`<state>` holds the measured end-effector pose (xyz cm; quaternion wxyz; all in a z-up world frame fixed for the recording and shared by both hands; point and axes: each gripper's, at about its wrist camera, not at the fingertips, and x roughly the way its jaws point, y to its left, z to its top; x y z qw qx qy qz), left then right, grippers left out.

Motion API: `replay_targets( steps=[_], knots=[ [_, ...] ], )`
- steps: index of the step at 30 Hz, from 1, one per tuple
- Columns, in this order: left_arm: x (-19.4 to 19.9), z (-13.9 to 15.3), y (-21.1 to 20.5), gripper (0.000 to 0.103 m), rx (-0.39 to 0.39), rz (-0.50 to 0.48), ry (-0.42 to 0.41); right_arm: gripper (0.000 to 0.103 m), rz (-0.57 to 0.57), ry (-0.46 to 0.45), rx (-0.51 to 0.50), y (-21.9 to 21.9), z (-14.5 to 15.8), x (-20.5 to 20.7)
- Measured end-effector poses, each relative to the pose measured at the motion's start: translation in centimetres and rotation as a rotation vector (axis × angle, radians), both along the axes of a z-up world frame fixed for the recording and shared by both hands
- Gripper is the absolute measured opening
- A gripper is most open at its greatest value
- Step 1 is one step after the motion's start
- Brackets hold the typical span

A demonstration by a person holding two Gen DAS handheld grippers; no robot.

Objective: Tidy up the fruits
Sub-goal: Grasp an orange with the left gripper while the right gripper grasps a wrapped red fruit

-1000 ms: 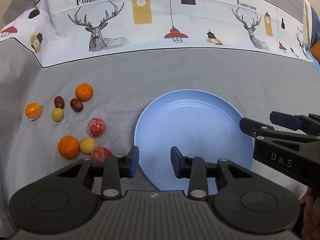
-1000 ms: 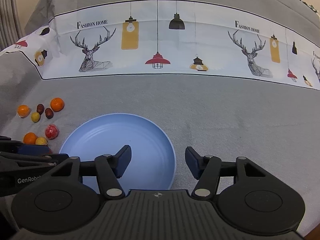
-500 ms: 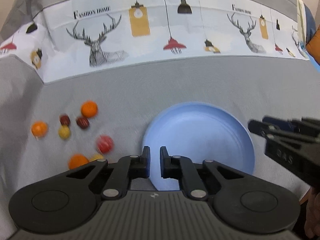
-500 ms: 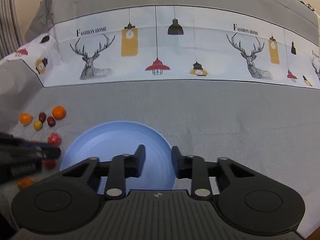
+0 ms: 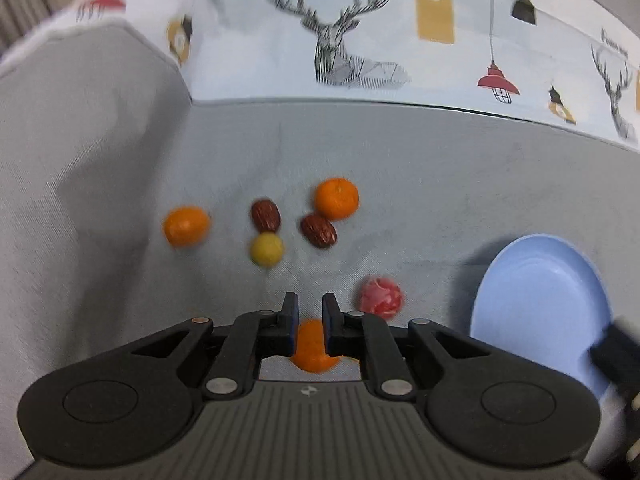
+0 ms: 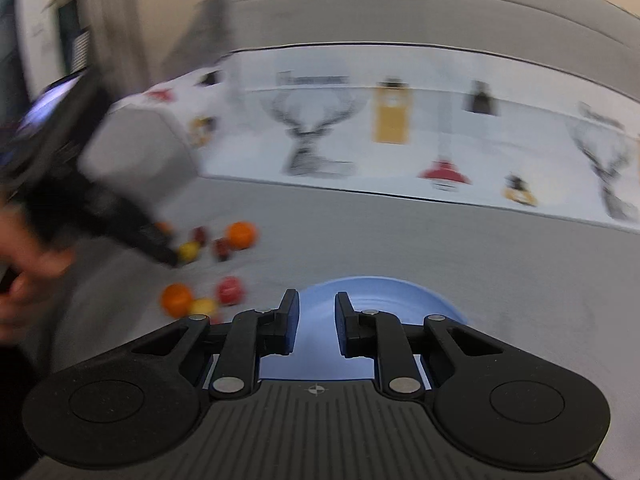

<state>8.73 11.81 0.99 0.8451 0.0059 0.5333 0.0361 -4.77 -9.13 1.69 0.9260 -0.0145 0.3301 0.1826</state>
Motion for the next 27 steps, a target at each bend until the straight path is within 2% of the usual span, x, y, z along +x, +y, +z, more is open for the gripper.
replay_targets(
  steps=[3, 6, 9, 18, 23, 27],
  knots=[
    [0.4, -0.6, 0.5, 0.017, -0.009, 0.017, 0.033, 0.021, 0.107, 0.000, -0.027, 3.1, -0.4, -0.1],
    [0.0, -0.9, 0.2, 0.028, -0.008, 0.018, 0.042, 0.021, 0.175, 0.010, -0.045, 5.3, -0.9, -0.2],
    [0.1, -1.3, 0.6, 0.030, -0.036, 0.025, 0.056, 0.023, 0.230, 0.024, -0.061, 7.2, -1.6, 0.2],
    [0.7, -2.8, 0.2, 0.036, -0.029, 0.019, 0.098, 0.046, 0.244, 0.088, -0.130, 10.0, -5.0, 3.2],
    [1.0, -3.4, 0.2, 0.043, -0.030, 0.025, 0.109, 0.046, 0.246, 0.120, -0.189, 11.1, -6.6, 3.8],
    [1.1, -3.6, 0.6, 0.044, -0.051, 0.040, 0.113, 0.045, 0.248, 0.150, -0.201, 11.4, -7.4, 4.5]
  ],
)
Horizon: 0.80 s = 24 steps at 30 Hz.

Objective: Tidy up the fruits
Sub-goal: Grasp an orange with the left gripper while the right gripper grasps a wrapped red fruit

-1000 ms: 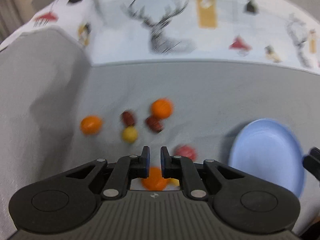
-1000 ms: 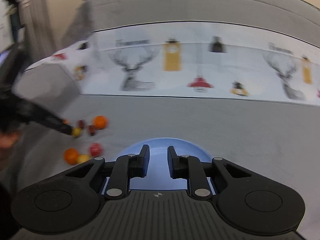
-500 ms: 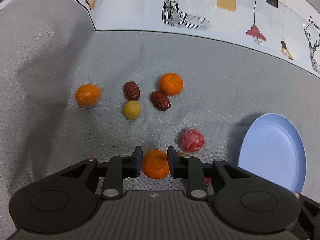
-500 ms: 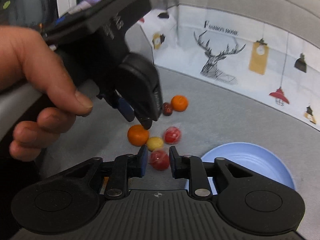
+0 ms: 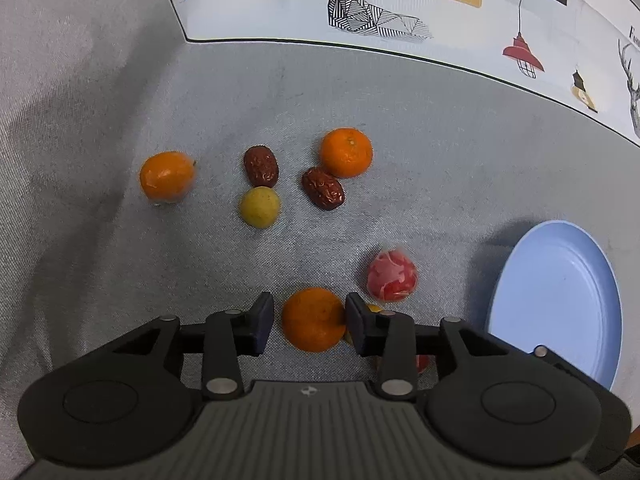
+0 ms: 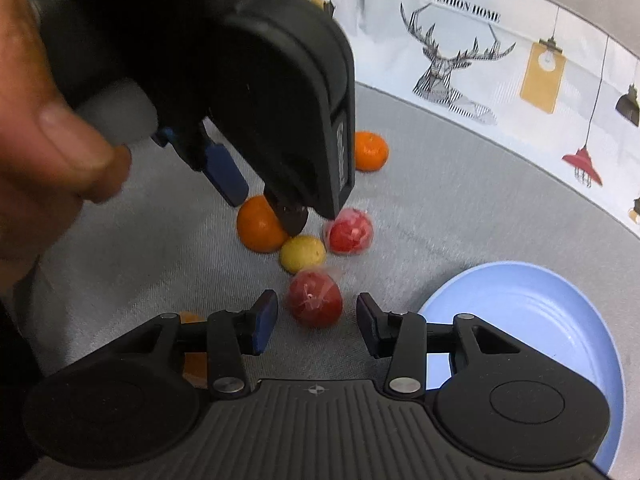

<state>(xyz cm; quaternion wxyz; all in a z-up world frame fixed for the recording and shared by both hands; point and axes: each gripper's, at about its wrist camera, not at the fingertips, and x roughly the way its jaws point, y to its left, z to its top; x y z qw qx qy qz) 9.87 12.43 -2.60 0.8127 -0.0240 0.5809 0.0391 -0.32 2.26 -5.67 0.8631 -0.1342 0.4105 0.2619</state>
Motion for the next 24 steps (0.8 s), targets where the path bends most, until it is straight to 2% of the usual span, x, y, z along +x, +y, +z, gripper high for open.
replay_targets(
  steps=[2, 3, 4, 8, 12, 18, 24],
  knots=[
    [0.0, 0.0, 0.2, 0.044, -0.012, 0.009, 0.002, 0.041, 0.007, 0.006, -0.004, 0.1, -0.2, 0.1],
    [0.0, -0.1, 0.4, 0.044, -0.019, 0.013, 0.004, 0.034, 0.011, 0.007, -0.003, 0.1, -0.3, 0.1],
    [0.0, -0.1, 0.5, 0.044, -0.025, 0.019, 0.005, 0.032, 0.013, 0.008, -0.002, 0.1, -0.3, 0.1],
    [0.0, 0.0, 0.7, 0.038, -0.042, 0.024, 0.002, 0.030, 0.015, 0.000, -0.001, -0.1, -0.1, 0.3],
    [-0.3, 0.8, 0.5, 0.037, -0.004, 0.030, -0.050, 0.030, 0.003, -0.026, 0.017, -0.6, 1.0, 0.1],
    [-1.1, 2.5, 0.1, 0.037, 0.034, 0.021, -0.148, 0.030, -0.026, -0.087, 0.036, -2.7, 4.9, -0.5],
    [-1.8, 3.9, -1.0, 0.037, 0.067, -0.010, -0.227, 0.030, -0.087, -0.175, 0.038, -7.2, 9.9, -1.3]
  ],
)
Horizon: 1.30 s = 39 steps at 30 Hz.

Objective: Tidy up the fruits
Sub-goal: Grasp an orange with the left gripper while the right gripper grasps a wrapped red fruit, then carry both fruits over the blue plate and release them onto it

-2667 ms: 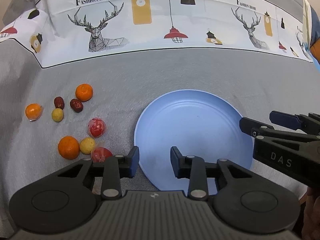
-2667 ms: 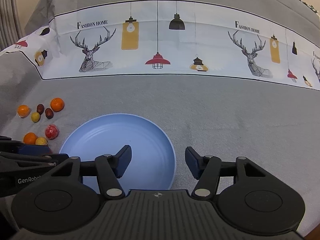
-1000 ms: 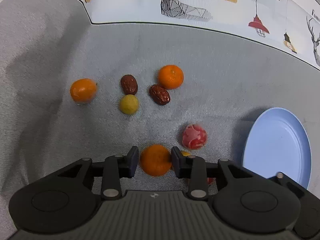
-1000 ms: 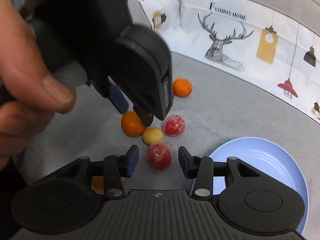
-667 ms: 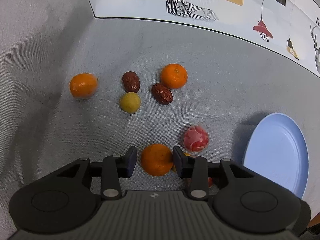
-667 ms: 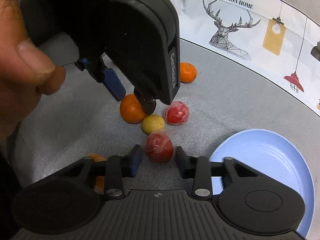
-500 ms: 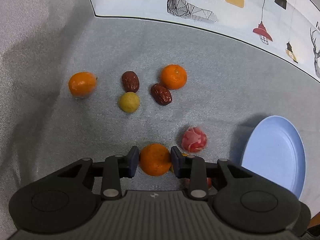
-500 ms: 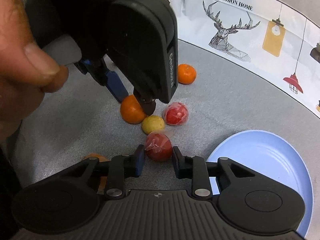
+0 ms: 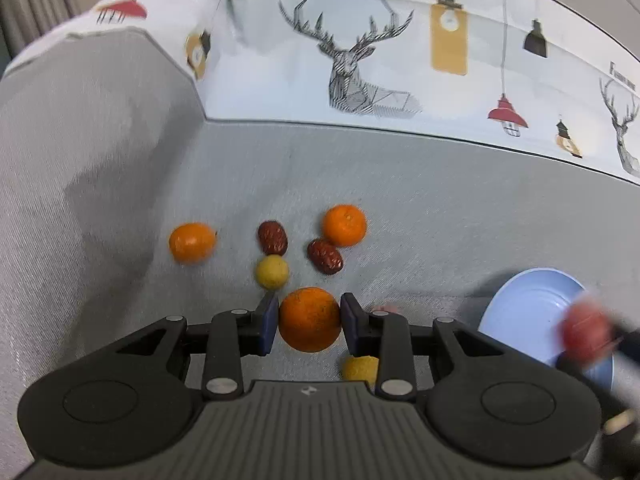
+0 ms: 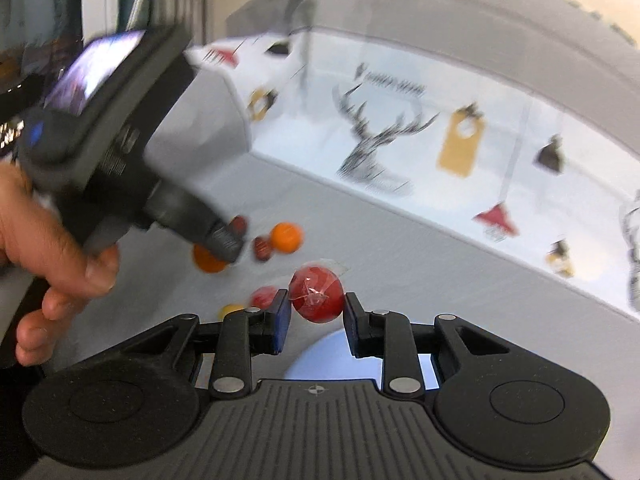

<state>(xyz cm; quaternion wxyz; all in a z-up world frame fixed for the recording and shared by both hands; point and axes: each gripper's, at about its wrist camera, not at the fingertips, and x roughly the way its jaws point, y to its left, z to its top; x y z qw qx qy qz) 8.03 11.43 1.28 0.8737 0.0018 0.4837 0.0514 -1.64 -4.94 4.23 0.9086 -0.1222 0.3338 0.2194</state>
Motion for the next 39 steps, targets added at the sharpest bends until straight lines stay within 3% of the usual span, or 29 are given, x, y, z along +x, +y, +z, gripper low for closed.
replay_targets(
  steps=[5, 7, 10, 16, 24, 32, 39],
  knots=[
    [-0.7, 0.6, -1.4, 0.037, 0.053, -0.048, -0.047, 0.030, -0.102, -0.041, 0.039, -5.4, 1.2, -0.7],
    [-1.0, 0.9, -1.8, 0.037, 0.062, -0.061, -0.064, 0.030, -0.171, -0.009, 0.084, -7.5, -0.1, -0.8],
    [-1.2, 1.0, -2.2, 0.037, 0.070, -0.074, -0.075, 0.030, -0.254, 0.069, 0.067, -9.1, -2.2, -0.4],
    [-1.7, 1.5, -3.3, 0.037, 0.106, -0.115, -0.127, 0.030, -0.312, 0.061, 0.065, -10.7, -2.5, -0.8],
    [-3.9, 2.8, -6.3, 0.037, 0.058, -0.192, -0.199, 0.030, -0.321, 0.053, 0.085, -11.6, -1.9, -0.8],
    [-6.6, 1.2, -11.8, 0.037, 0.045, -0.410, -0.189, 0.030, -0.306, 0.059, 0.044, -11.4, -2.4, -1.0],
    [-5.4, -0.3, -11.8, 0.037, 0.016, -0.399, -0.141, 0.030, -0.301, 0.057, 0.023, -11.3, -2.8, -0.9]
  ],
)
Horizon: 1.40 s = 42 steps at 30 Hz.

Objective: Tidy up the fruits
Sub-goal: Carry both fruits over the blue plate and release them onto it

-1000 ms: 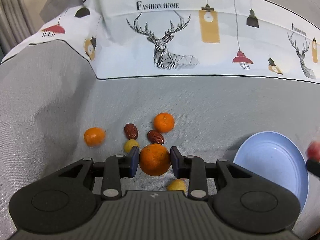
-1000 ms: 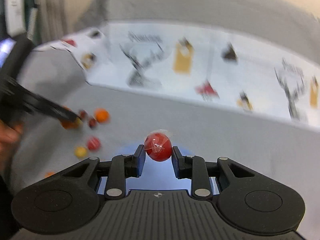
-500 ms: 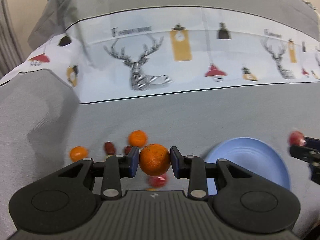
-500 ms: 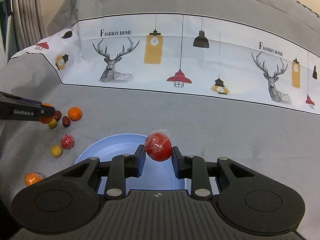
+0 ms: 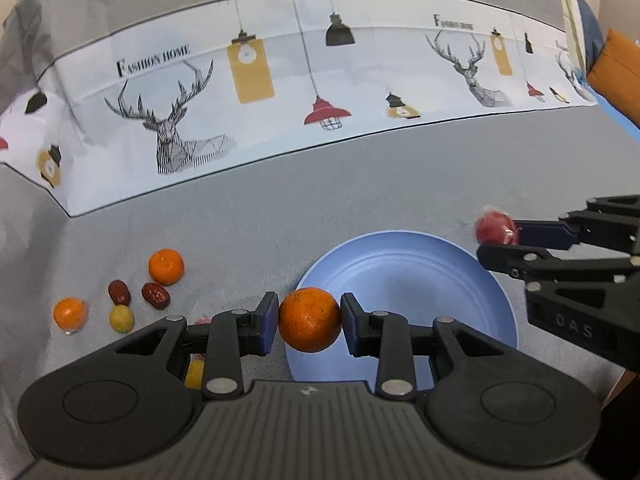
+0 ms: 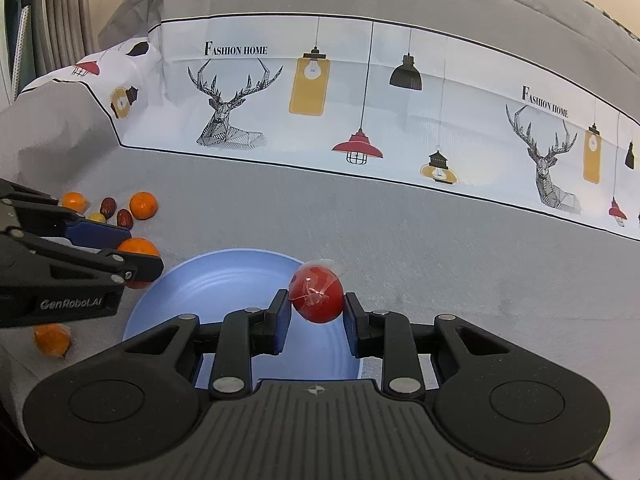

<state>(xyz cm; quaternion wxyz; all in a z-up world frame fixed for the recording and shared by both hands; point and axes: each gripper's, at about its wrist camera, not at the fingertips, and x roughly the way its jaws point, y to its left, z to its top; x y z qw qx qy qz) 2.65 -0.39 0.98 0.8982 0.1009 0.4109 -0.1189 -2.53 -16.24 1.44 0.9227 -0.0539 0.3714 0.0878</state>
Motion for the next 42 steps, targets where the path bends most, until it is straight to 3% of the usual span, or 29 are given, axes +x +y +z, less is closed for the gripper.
replay_targets(
  steps=[10, 42],
  knots=[
    [0.2, -0.7, -0.8, 0.037, 0.035, -0.047, 0.008, 0.030, 0.019, 0.015, -0.022, 0.6, -0.4, 0.3],
    [0.1, -0.8, -1.1, 0.037, 0.023, -0.051, 0.009, 0.030, 0.035, 0.019, -0.053, 0.9, -0.5, 0.3]
  ],
)
